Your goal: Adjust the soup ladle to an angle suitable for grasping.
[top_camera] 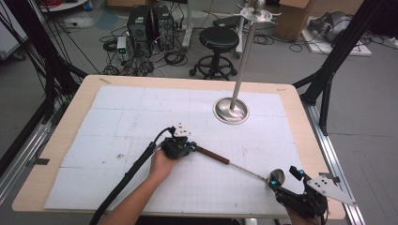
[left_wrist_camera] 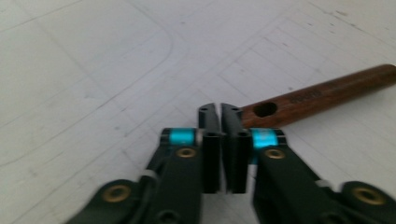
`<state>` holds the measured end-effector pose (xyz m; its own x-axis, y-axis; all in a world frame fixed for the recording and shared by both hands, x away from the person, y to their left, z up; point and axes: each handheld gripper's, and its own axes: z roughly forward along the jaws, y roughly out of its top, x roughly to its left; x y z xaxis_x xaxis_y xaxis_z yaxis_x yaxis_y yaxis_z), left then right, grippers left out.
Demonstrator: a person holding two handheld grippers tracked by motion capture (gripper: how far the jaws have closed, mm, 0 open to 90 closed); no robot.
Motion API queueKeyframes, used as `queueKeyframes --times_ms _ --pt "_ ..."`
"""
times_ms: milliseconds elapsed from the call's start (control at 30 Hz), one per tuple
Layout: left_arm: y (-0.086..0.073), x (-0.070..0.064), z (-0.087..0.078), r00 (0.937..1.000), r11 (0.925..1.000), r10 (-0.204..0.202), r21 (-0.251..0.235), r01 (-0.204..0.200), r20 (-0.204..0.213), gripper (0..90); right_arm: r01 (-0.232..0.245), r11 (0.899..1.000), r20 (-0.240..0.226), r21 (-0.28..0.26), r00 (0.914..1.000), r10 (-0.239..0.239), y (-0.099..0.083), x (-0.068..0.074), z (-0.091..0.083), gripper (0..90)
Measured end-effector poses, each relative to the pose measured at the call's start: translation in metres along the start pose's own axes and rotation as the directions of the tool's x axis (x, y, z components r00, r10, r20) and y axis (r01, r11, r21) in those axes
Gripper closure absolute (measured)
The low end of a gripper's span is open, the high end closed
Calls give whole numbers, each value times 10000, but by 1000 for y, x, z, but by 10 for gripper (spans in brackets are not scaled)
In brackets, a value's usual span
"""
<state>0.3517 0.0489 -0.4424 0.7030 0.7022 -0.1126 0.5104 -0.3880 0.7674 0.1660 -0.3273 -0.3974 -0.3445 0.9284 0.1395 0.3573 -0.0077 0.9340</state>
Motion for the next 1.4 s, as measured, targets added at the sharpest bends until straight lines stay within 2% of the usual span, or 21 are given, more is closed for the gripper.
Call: queueKeyframes --times_ms 100,167,233,333,400,500,600,633,800,900,1000,1300,1400 --pt "-3 7 -11 9989 9982 -356 -486 341 -289 692 -18 10000 34 -21 10000 18 -1 -2 -1 192" --pt "-5 13 -21 9972 9943 -645 -874 611 -366 598 -21 10000 42 -17 10000 21 -1 -2 -1 192" --pt "-8 20 -34 9953 9860 -918 -1423 867 -295 545 -10 10000 39 22 10000 10 -1 -2 0 192" --pt "-15 29 -54 9947 9753 -1017 -1984 972 -126 455 46 10000 29 61 10000 -46 -1 -1 1 192" --pt "-23 34 -68 9950 9655 -1000 -2424 953 -71 425 108 9999 -3 96 9999 -108 -1 0 2 192" --pt "-34 41 -90 9961 9585 -862 -2744 776 -193 323 199 9996 -79 218 9998 -197 -1 2 5 192" --pt "-49 49 -111 9942 9380 -1076 -3318 1001 -43 281 270 9992 -164 309 9995 -265 -1 4 7 192" --pt "-54 52 -118 9940 9333 -1092 -3448 1007 -52 257 310 9990 -194 325 9994 -304 -1 5 8 191" --pt "-79 59 -147 9946 9200 -1017 -3825 856 -219 225 271 9991 -495 332 9985 -255 -1 6 10 191" --pt "-91 63 -162 9958 9213 -846 -3833 653 -336 225 339 9985 -724 437 9969 -307 -2 7 13 190" --pt "-99 68 -173 9966 9188 -789 -3897 630 -247 221 492 9978 -831 445 9955 -454 -1 9 17 180" --pt "-114 73 -193 9942 8916 -1067 -4438 904 -119 219 753 9960 -922 478 9932 -707 1 16 23 170" --pt "-116 73 -197 9940 8879 -1075 -4516 877 -183 220 742 9962 -893 452 9936 -699 1 14 23 170"
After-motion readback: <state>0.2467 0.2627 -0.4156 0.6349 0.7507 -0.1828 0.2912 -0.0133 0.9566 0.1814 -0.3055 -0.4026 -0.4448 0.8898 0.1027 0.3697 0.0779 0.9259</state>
